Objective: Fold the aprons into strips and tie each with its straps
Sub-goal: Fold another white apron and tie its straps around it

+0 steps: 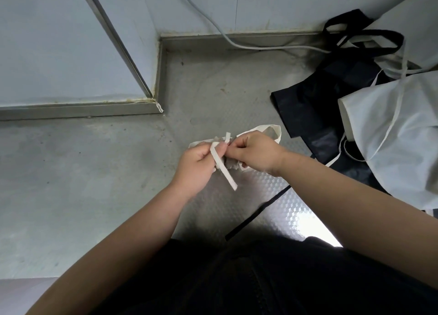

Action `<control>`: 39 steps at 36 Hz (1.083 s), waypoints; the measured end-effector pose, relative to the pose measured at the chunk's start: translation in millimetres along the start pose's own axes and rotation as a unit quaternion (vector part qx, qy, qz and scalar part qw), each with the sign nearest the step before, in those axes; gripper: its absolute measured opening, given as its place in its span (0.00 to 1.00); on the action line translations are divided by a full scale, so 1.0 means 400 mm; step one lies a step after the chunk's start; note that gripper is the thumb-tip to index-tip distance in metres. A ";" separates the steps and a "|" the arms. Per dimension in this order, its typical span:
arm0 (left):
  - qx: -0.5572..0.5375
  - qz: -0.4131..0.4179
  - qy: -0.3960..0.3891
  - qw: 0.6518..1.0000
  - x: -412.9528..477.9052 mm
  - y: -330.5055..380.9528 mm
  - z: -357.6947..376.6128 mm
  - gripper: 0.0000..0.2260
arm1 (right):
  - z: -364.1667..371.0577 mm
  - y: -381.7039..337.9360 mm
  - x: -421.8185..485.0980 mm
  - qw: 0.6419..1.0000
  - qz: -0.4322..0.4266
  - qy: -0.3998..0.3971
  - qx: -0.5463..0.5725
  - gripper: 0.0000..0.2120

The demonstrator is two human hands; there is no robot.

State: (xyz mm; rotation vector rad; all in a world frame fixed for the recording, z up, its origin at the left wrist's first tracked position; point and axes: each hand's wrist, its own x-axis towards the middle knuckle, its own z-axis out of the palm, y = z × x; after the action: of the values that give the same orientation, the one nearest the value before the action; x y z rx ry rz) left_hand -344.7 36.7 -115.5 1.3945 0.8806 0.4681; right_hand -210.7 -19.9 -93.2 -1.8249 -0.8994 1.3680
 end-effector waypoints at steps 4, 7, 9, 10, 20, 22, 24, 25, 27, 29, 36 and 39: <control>-0.087 -0.078 0.015 0.993 0.013 0.001 -0.004 0.13 | -0.010 -0.017 0.002 0.999 0.025 -0.016 0.033 0.16; -0.120 -0.089 -0.033 0.988 0.018 0.009 -0.010 0.13 | -0.024 -0.017 0.011 0.996 0.048 0.016 0.069 0.17; -0.114 -0.090 -0.059 0.988 0.021 0.010 -0.013 0.12 | -0.022 -0.012 0.019 0.997 0.042 0.025 0.060 0.19; -0.104 -0.089 -0.075 0.988 0.024 0.012 -0.015 0.12 | -0.019 -0.010 0.024 0.997 0.044 0.032 0.055 0.20; -0.002 -0.090 -0.103 0.991 0.031 0.037 -0.012 0.12 | -0.022 -0.009 0.033 0.996 0.058 -0.024 0.066 0.28; -0.003 -0.108 -0.081 0.991 0.037 0.034 -0.013 0.11 | -0.027 -0.014 0.030 0.995 0.037 -0.081 0.053 0.28; -0.021 -0.128 -0.061 0.990 0.041 0.031 -0.015 0.11 | -0.033 -0.013 0.025 0.994 0.029 -0.105 0.031 0.17; -0.041 -0.136 -0.055 0.988 0.043 0.031 -0.016 0.11 | -0.039 -0.009 0.025 0.994 0.031 -0.101 0.016 0.12; -0.078 -0.141 -0.045 0.986 0.045 0.031 -0.017 0.13 | -0.049 -0.003 0.026 0.996 0.028 -0.084 -0.028 0.08; -0.096 -0.135 -0.045 0.985 0.046 0.029 -0.015 0.12 | -0.050 0.002 0.028 0.996 0.024 -0.066 -0.052 0.09; -0.125 -0.135 -0.039 0.982 0.042 0.027 -0.003 0.17 | -0.047 0.009 0.037 0.997 0.024 -0.027 -0.062 0.15; -0.141 -0.127 -0.046 0.981 0.042 0.023 -0.007 0.16 | -0.061 0.008 0.033 0.994 0.063 -0.085 0.023 0.12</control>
State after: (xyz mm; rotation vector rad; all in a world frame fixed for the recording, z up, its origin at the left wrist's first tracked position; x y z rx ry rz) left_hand -334.8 52.5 -110.8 1.0209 0.8664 0.3161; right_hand -183.8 -13.2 -97.3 -1.7761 -0.8417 1.6305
